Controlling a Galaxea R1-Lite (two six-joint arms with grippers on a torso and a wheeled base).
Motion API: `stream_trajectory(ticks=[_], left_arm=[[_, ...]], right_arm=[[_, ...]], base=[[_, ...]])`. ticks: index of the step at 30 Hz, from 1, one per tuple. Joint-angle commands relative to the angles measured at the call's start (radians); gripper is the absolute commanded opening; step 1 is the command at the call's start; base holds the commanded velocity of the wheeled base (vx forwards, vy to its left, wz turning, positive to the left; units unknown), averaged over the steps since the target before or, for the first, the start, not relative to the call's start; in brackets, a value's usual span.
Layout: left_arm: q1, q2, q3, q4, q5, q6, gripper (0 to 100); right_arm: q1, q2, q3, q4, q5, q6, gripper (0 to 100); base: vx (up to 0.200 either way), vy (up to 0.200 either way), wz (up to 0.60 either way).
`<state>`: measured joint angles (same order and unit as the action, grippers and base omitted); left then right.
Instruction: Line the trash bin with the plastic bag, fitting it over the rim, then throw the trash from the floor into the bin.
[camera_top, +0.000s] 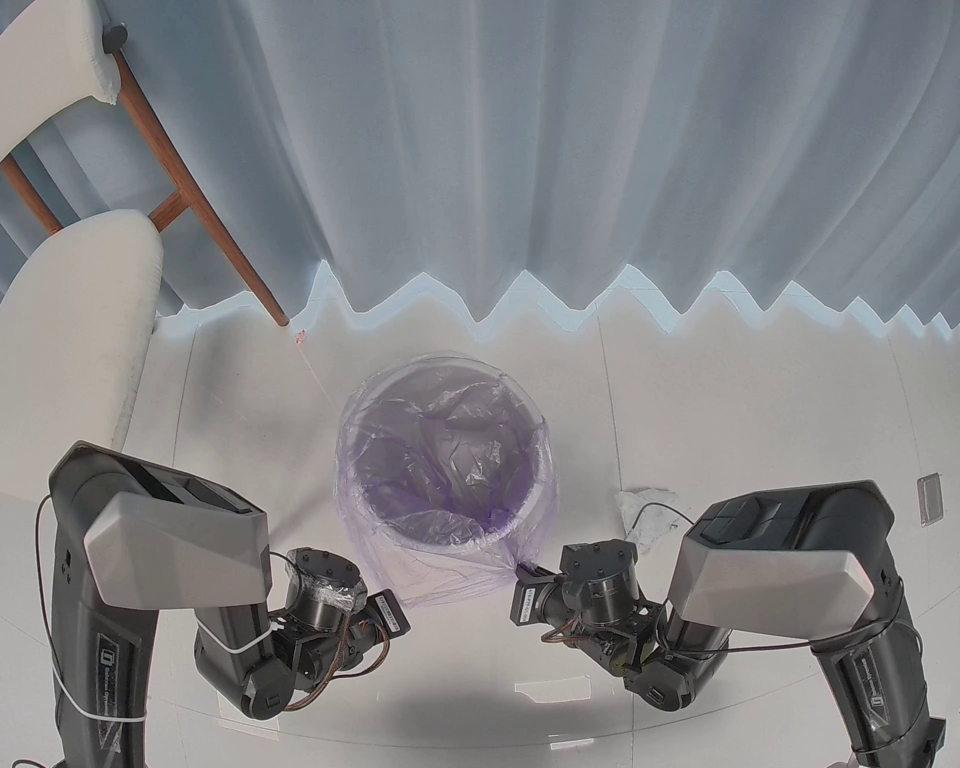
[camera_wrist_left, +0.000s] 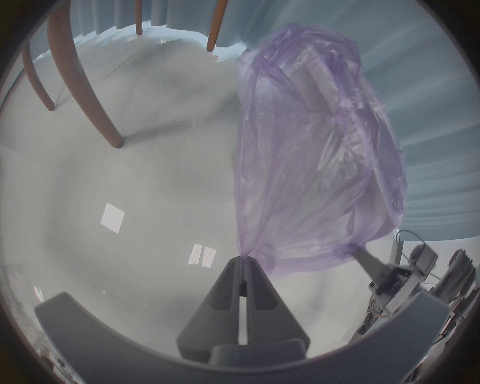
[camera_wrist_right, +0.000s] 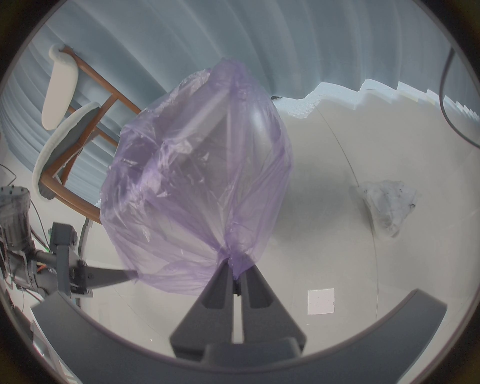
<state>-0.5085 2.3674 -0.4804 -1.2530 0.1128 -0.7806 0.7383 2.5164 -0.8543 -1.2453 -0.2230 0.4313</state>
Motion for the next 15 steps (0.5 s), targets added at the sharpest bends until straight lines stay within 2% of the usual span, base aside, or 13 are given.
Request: stream_trajectory(ticks=[1, 2, 4, 5, 11, 15], left_arm=[[0.001, 0.062, 0.009, -0.091, 0.018, 0.009, 0], [0.001, 0.062, 0.009, -0.091, 0.018, 0.009, 0], [-0.007, 0.081, 0.025, -0.112, 0.021, 0.023, 0], [-0.012, 0.084, 0.031, -0.112, 0.022, 0.024, 100], [-0.022, 0.064, 0.069, -0.180, 0.048, 0.032, 100], [-0.038, 0.019, 0.181, -0.263, 0.056, 0.112, 100]], right_arm=[[0.000, 0.033, -0.011, -0.005, -0.001, -0.003, 0], [0.000, 0.033, -0.011, -0.005, -0.001, -0.003, 100], [0.001, 0.028, -0.014, -0.005, -0.001, -0.002, 100], [0.001, 0.028, -0.012, -0.005, -0.001, 0.000, 100], [0.001, -0.002, 0.041, -0.095, 0.010, 0.023, 100], [0.006, -0.041, 0.083, -0.095, 0.030, 0.023, 100]], base=[[0.000, 0.000, 0.00], [0.000, 0.000, 0.00], [0.000, 0.000, 0.00], [0.000, 0.000, 0.00], [0.000, 0.000, 0.00], [0.000, 0.000, 0.00]])
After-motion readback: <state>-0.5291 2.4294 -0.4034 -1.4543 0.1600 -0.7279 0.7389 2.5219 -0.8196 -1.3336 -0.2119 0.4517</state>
